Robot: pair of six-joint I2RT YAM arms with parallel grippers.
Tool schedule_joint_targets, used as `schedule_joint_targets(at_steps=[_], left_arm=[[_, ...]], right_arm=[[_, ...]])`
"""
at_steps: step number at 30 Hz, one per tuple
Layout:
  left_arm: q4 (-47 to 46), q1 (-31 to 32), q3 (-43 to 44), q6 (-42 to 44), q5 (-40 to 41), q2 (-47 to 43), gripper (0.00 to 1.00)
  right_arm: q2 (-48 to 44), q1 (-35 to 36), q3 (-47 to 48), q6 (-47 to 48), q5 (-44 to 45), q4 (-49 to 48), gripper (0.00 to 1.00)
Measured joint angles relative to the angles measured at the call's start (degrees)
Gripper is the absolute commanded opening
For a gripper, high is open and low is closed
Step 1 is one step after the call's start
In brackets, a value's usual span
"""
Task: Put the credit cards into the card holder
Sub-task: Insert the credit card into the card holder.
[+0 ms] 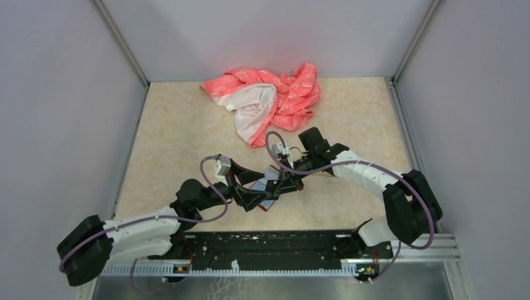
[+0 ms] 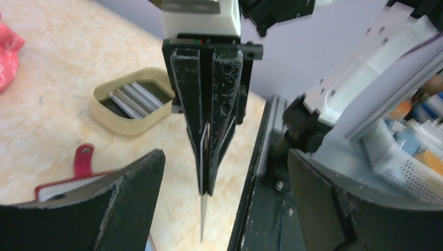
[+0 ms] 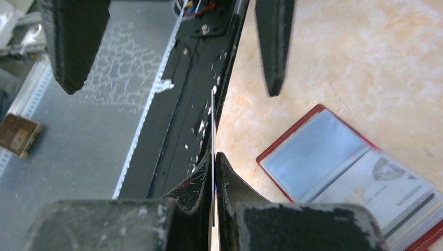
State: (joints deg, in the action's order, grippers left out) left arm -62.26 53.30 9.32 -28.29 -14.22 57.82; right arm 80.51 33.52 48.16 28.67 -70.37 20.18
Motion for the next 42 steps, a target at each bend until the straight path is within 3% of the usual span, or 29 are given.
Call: schedule_joint_targets(at_steps=[4,8,12,16,23,27,30,31,32,33,35,39,42], left_arm=[[20.7,-0.4,6.8,7.2,-1.6,-7.4,0.89],[32.6,-1.1,10.5,11.9,-4.0,-9.9,0.7],[39.3,-1.5,12.5,14.1,-7.5,-6.7,0.64],[40.8,-1.7,12.7,14.4,-11.0,-2.6,0.48],[36.7,-1.7,12.7,12.4,-15.7,2.4,0.47],[34.1,-1.7,12.7,11.2,-17.6,3.7,0.4],[32.9,-1.7,12.7,10.7,-19.0,4.5,0.28],[32.6,-1.7,12.7,10.6,-19.4,4.9,0.21],[32.3,-1.7,12.7,10.4,-19.8,5.3,0.06],[32.2,-1.7,12.7,10.3,-20.1,5.6,0.0],[32.1,-2.1,12.8,10.2,-20.3,6.4,0.0],[32.1,-3.4,13.0,9.2,-21.1,6.9,0.0],[29.4,-5.4,11.8,6.4,-21.1,5.9,0.0]], right_arm=[[1.5,2.6,1.7,8.3,3.1,8.7,0.0],[2.4,4.9,2.3,12.7,5.0,13.7,0.0],[2.5,5.4,2.6,14.8,5.9,15.7,0.0],[2.5,5.4,2.6,15.5,6.3,16.5,0.0],[2.5,5.4,2.6,16.3,6.6,17.4,0.0],[2.6,5.4,2.6,16.6,7.2,17.5,0.0],[2.6,5.6,2.6,16.8,7.5,17.6,0.0],[2.7,5.7,2.6,16.8,7.6,17.6,0.0],[2.8,5.8,2.6,16.8,7.7,17.6,0.0],[2.9,5.8,2.6,16.8,7.8,17.7,0.0],[3.0,5.9,2.6,16.8,7.7,18.3,0.01],[3.2,6.1,2.8,16.7,8.1,18.4,0.39],[3.2,6.1,3.5,16.4,8.7,18.4,0.53]])
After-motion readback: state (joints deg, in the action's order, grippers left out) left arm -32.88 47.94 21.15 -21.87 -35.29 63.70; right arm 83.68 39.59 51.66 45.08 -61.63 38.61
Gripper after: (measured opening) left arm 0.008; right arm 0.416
